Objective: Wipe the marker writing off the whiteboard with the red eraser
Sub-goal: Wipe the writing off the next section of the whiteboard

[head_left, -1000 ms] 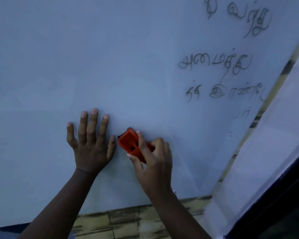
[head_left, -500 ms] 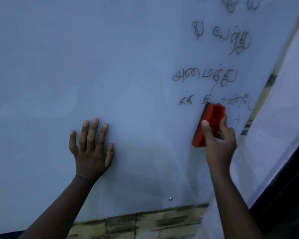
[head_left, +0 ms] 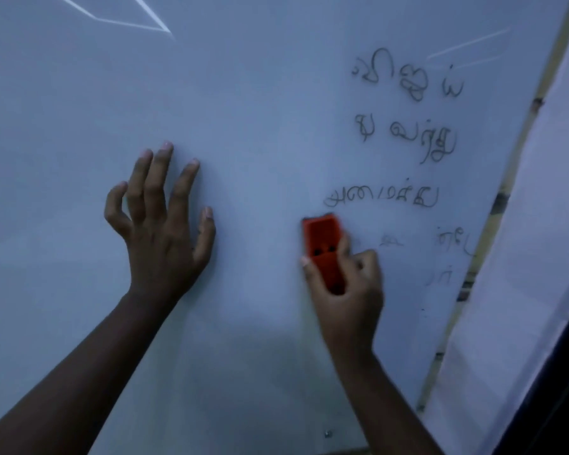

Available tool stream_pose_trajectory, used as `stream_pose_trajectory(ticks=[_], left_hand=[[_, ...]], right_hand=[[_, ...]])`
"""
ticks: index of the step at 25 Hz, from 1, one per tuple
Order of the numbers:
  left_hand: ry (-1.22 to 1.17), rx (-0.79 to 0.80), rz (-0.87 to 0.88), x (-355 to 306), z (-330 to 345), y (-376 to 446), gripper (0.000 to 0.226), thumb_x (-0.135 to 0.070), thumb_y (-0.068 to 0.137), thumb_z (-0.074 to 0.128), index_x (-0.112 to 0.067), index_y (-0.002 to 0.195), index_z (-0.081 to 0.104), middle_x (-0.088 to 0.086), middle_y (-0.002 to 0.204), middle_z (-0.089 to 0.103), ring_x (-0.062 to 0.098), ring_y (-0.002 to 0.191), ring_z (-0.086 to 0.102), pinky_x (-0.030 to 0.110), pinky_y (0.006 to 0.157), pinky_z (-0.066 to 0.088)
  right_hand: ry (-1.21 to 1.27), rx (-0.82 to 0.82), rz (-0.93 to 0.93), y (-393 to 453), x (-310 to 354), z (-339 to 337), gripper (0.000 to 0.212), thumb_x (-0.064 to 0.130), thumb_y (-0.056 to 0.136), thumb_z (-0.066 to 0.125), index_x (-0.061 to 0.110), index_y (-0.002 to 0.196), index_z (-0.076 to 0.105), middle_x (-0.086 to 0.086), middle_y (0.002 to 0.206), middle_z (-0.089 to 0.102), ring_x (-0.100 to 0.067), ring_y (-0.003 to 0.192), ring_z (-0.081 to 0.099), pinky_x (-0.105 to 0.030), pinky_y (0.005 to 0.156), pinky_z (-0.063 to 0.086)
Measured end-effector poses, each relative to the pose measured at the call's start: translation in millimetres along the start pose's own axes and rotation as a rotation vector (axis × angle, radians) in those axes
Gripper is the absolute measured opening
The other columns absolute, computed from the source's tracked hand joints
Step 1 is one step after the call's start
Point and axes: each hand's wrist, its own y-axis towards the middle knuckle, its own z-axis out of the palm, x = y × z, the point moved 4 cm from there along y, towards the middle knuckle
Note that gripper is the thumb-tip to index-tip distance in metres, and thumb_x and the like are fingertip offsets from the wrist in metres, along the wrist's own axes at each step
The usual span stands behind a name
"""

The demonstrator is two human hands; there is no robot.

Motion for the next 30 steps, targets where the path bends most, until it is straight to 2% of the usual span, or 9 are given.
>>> stream_pose_trajectory(ticks=[3,7,10,12,15,19,21,25,30], left_hand=[[0.043,0.06,0.007,-10,12,-9,0.066,-0.034,0.109,0.043,-0.01,0.168,0.025,0.021,0.174,0.017,0.034,0.164,0.012,0.066,0.127,0.012],[0.039,0.058,0.052,-9,14,-14,0.068,-0.034,0.109,0.044,-0.01,0.169,0.021,0.021,0.175,0.016,0.035,0.164,0.011,0.065,0.129,0.009],[0.034,0.033,0.072,-8,14,-18,0.067,-0.033,0.109,0.045,-0.009,0.168,0.026,0.021,0.174,0.02,0.034,0.164,0.012,0.063,0.129,0.009],[0.025,0.023,0.073,-8,14,-20,0.066,-0.033,0.109,0.046,-0.008,0.167,0.027,0.021,0.173,0.021,0.034,0.164,0.013,0.063,0.129,0.009],[0.025,0.02,0.073,-7,14,-21,0.067,-0.033,0.108,0.048,-0.008,0.167,0.027,0.021,0.173,0.021,0.035,0.163,0.014,0.063,0.129,0.009],[0.021,0.028,0.062,-11,15,-27,0.067,-0.033,0.108,0.046,-0.008,0.167,0.026,0.021,0.174,0.02,0.037,0.163,0.013,0.065,0.129,0.009],[0.02,0.03,0.065,-12,15,-28,0.067,-0.033,0.108,0.046,-0.007,0.167,0.026,0.021,0.174,0.02,0.037,0.163,0.013,0.064,0.129,0.008],[0.027,0.025,0.05,-15,18,-33,0.067,-0.033,0.108,0.045,-0.006,0.167,0.027,0.022,0.174,0.02,0.037,0.163,0.012,0.064,0.129,0.007],[-0.009,0.016,0.006,-21,17,-32,0.066,-0.029,0.106,0.049,-0.007,0.165,0.031,0.02,0.173,0.023,0.035,0.164,0.013,0.065,0.129,0.008]], right_hand=[[-0.042,0.106,-0.179,-26,40,22,0.066,0.058,0.086,0.07,0.019,0.139,0.063,0.001,0.093,0.048,-0.017,0.083,0.05,-0.035,0.063,0.054],[-0.074,0.137,-0.291,0,59,21,0.068,0.066,0.087,0.064,0.025,0.141,0.06,0.003,0.095,0.049,-0.015,0.085,0.049,-0.032,0.062,0.054],[-0.054,0.041,-0.17,31,27,-2,0.071,0.07,0.083,0.064,0.031,0.143,0.06,0.004,0.093,0.049,-0.018,0.083,0.055,-0.032,0.064,0.054],[-0.027,-0.006,-0.053,47,-6,-23,0.074,0.071,0.082,0.064,0.033,0.145,0.056,0.004,0.093,0.048,-0.018,0.079,0.057,-0.04,0.064,0.058],[-0.004,-0.108,0.075,68,-50,-53,0.078,0.069,0.083,0.066,0.02,0.143,0.06,-0.001,0.092,0.052,-0.019,0.077,0.058,-0.047,0.068,0.06],[-0.03,-0.185,0.2,96,-79,-81,0.077,0.063,0.084,0.074,0.019,0.146,0.059,-0.01,0.103,0.059,-0.027,0.09,0.065,-0.047,0.08,0.059],[0.006,-0.203,0.24,110,-78,-85,0.076,0.058,0.086,0.075,0.02,0.149,0.056,-0.008,0.111,0.058,-0.031,0.098,0.066,-0.046,0.086,0.059],[0.023,-0.145,0.13,106,-36,-58,0.073,0.053,0.086,0.076,0.016,0.147,0.058,-0.005,0.101,0.05,-0.026,0.088,0.061,-0.046,0.081,0.059],[-0.092,0.025,-0.16,44,38,-5,0.067,0.057,0.083,0.07,0.022,0.141,0.062,-0.003,0.095,0.048,-0.025,0.087,0.052,-0.041,0.07,0.053]])
